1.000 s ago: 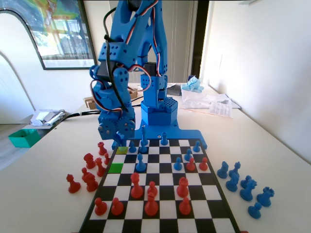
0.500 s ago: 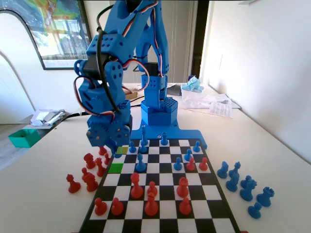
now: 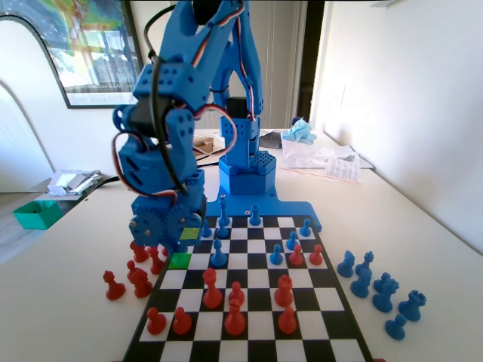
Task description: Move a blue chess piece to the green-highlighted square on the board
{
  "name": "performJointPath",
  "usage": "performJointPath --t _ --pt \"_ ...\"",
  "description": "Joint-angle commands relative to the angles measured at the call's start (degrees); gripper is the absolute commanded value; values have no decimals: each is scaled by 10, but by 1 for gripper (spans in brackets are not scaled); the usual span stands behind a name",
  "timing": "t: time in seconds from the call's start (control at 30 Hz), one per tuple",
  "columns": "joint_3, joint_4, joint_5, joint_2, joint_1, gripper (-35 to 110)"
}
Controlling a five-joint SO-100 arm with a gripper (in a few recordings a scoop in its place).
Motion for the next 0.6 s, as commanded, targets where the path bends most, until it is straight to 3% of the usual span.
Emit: performJointPath --t 0.0,0.57 --pt "11 -17 -11 20 10 1" --pt "36 -40 -25 21 22 4"
